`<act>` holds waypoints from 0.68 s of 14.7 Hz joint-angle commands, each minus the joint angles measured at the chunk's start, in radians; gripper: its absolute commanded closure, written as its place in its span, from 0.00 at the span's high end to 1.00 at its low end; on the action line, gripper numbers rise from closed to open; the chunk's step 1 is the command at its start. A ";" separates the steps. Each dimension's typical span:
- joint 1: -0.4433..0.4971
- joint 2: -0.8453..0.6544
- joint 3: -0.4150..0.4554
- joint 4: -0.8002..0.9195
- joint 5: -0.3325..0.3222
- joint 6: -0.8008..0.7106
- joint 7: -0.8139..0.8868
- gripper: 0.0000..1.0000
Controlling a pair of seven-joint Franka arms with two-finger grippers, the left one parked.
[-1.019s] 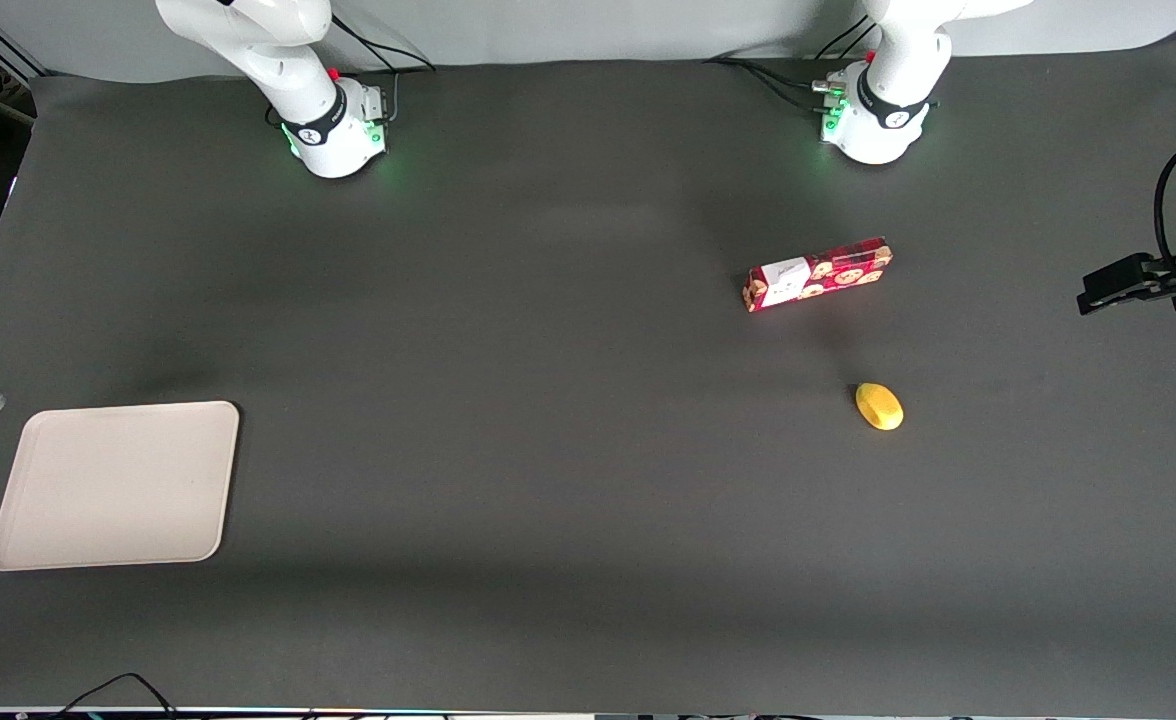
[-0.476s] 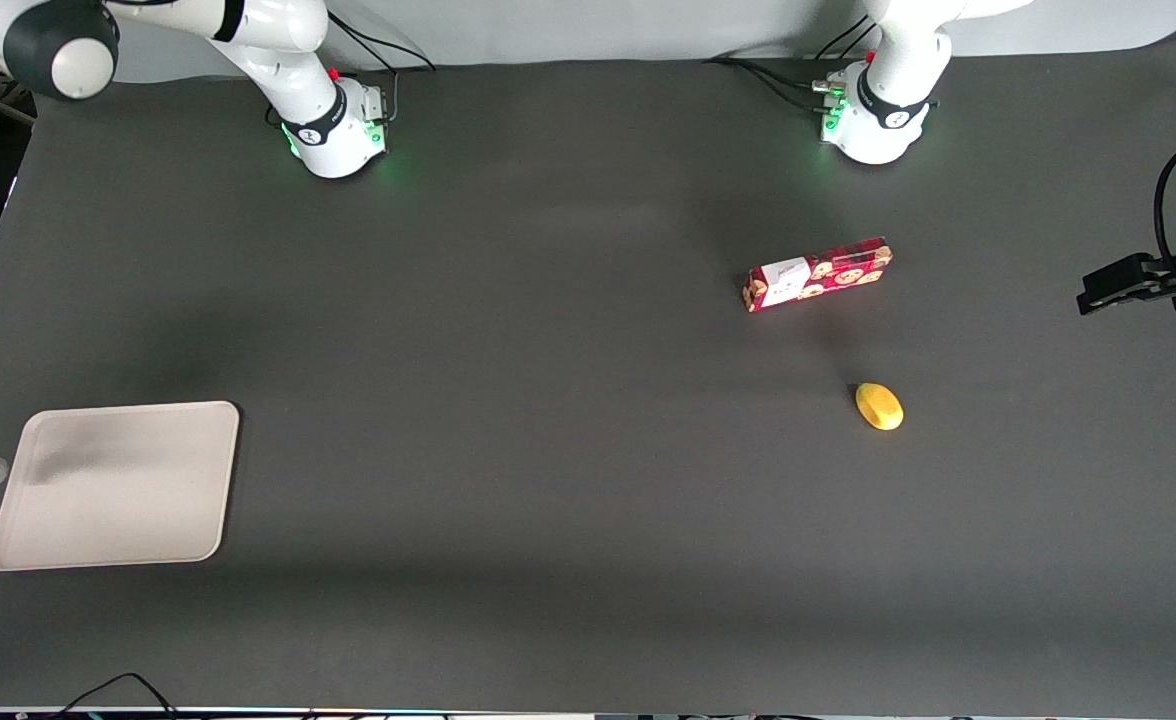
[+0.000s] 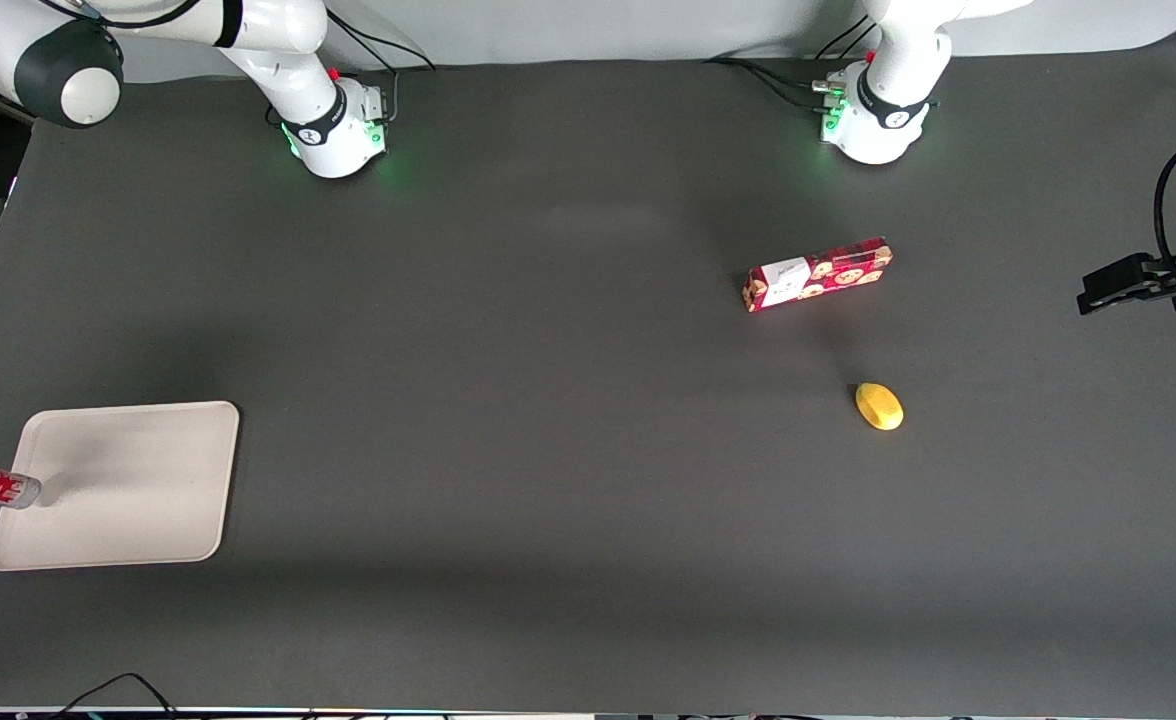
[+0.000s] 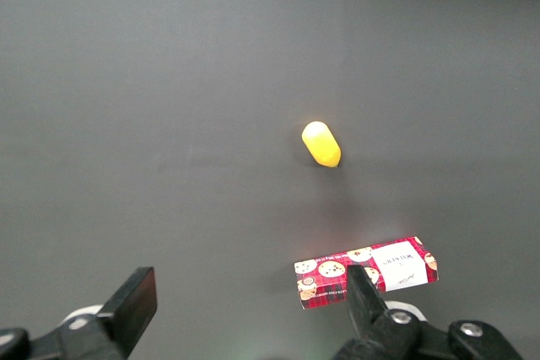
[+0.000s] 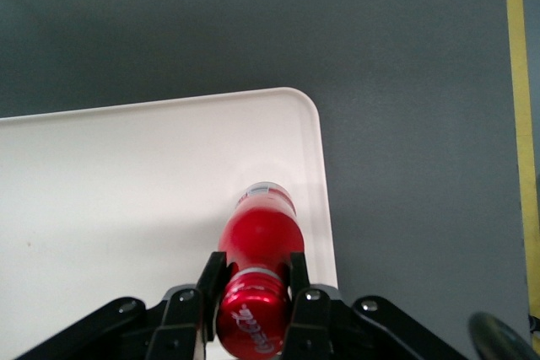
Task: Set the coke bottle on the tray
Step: 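Carry the held bottle over the white tray and lower it, then open the right gripper to release the bottle onto the tray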
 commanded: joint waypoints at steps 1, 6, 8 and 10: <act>-0.014 0.026 0.022 0.033 0.046 -0.023 -0.023 0.00; -0.016 0.044 0.022 0.030 0.034 -0.017 -0.058 0.00; -0.016 0.047 0.020 0.030 0.032 -0.017 -0.061 0.03; -0.016 0.047 0.020 0.029 0.034 -0.012 -0.061 0.87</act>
